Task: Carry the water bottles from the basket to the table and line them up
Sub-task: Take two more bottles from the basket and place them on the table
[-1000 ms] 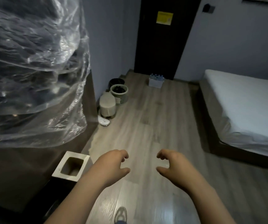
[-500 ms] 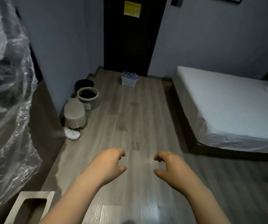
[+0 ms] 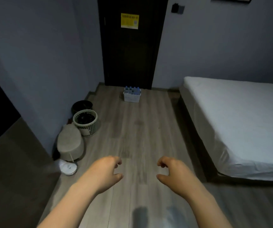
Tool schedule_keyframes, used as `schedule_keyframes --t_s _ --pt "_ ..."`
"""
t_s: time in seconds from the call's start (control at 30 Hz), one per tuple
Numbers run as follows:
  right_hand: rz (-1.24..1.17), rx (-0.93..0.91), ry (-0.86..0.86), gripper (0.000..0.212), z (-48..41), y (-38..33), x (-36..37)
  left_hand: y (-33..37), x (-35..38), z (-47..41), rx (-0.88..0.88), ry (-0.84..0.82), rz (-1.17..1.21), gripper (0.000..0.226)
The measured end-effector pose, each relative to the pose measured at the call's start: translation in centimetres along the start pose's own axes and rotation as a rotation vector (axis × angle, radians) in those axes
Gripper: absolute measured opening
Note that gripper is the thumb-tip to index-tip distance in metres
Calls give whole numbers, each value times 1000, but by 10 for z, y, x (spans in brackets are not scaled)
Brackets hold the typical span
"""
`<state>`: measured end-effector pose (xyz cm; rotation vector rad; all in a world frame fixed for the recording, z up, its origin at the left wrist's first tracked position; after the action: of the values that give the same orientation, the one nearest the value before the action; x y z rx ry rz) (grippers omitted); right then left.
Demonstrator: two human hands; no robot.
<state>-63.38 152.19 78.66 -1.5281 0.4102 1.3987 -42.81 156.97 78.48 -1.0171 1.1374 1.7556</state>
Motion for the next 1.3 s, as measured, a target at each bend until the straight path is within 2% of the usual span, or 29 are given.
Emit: schedule_keyframes --t_s 0.37,0.53,0.73,0.93,1.3 --pt "23 -47 -12 39 -187 40 -60 -3 -51 -176 -45 -3 40 41" --pt "29 -13 -16 39 -280 49 -67 -19 -76 -267 -26 -20 72 41" --pt "61 5 -32 38 -401 38 -85 -55 -140 -391 3 -10 59 40" --pt "79 32 -26 40 -499 45 -111 -58 -168 -490 53 -54 76 37" --pt "20 19 -18 39 -701 130 -162 -34 -210 -701 20 -59 54 36"
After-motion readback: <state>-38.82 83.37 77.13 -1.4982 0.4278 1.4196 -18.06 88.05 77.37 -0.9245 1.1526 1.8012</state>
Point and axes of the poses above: each hand's wrist, its own z-axis away from the middle knuckle, its own x-axis out of the palm, y = z × x, the point moved 6 cm from there along -z, towards the middle knuckle, and after that the axes turned 11 degrees about -x, right-handed, at the moved point
